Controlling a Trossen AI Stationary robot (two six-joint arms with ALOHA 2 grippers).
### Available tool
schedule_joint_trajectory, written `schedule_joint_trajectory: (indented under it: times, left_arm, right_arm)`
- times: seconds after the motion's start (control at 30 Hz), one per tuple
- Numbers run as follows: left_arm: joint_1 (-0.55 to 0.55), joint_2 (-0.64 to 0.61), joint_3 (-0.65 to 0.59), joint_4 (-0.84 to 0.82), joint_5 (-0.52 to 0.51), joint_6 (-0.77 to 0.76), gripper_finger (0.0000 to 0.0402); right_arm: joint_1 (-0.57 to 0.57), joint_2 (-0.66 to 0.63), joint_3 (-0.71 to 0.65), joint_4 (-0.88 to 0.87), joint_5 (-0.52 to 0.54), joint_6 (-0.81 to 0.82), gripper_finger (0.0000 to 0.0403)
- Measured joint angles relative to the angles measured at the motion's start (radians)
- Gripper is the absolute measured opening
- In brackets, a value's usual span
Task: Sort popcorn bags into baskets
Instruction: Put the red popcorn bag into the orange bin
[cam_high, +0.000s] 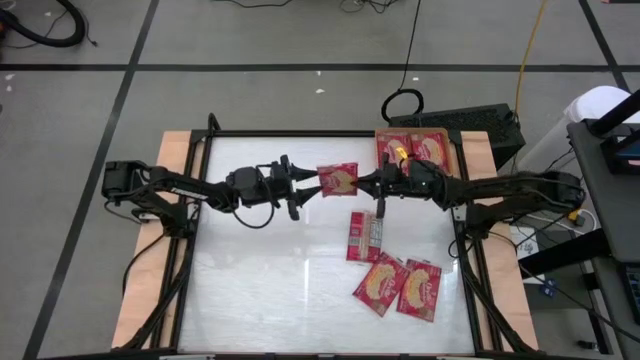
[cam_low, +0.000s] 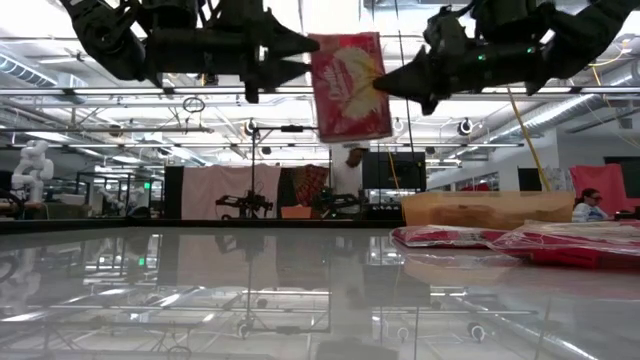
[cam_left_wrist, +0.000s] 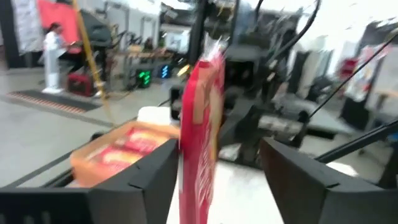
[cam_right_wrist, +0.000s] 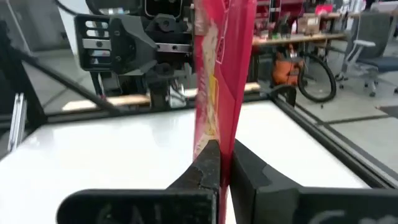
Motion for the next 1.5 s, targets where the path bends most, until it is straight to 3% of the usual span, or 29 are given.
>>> schedule_joint_trajectory:
  times: [0.27, 0.53, 0.77, 0.93, 1.1, 1.27, 1.4, 1.5]
  left_arm:
    - [-0.031, 0.000, 0.000, -0.074, -0.147, 0.004, 0.0267]
    - [-0.031, 0.000, 0.000, -0.076, -0.152, 0.003, 0.0238]
    - [-0.031, 0.000, 0.000, -0.092, -0.152, 0.003, 0.0211]
    - [-0.031, 0.001, 0.000, -0.110, -0.140, 0.000, 0.0200]
    - [-0.031, 0.001, 0.000, -0.169, -0.134, -0.003, 0.0199]
    - [-0.032, 0.001, 0.000, -0.238, -0.133, -0.007, 0.0204]
    - [-0.044, 0.001, 0.000, -0.257, -0.133, 0.000, 0.0197]
    - [-0.058, 0.001, 0.000, -0.259, -0.133, 0.002, 0.0191]
  right_arm:
    - [0.000, -0.199, 0.000, -0.260, 0.004, -0.075, 0.0001]
    - [0.000, -0.388, 0.000, -0.531, 0.196, -0.111, 0.0001]
    - [0.000, -0.505, 0.001, -0.683, 0.289, -0.107, 0.0002]
    - [-0.026, -0.542, 0.072, -0.869, 0.366, -0.101, 0.0003]
    - [-0.105, -0.541, 0.186, -1.092, 0.440, -0.105, 0.0003]
    - [-0.242, -0.539, 0.231, -1.179, 0.444, -0.116, 0.0003]
    - [-0.377, -0.525, 0.231, -1.238, 0.432, -0.105, 0.0004]
    - [-0.466, -0.502, 0.231, -1.272, 0.358, -0.087, 0.0004]
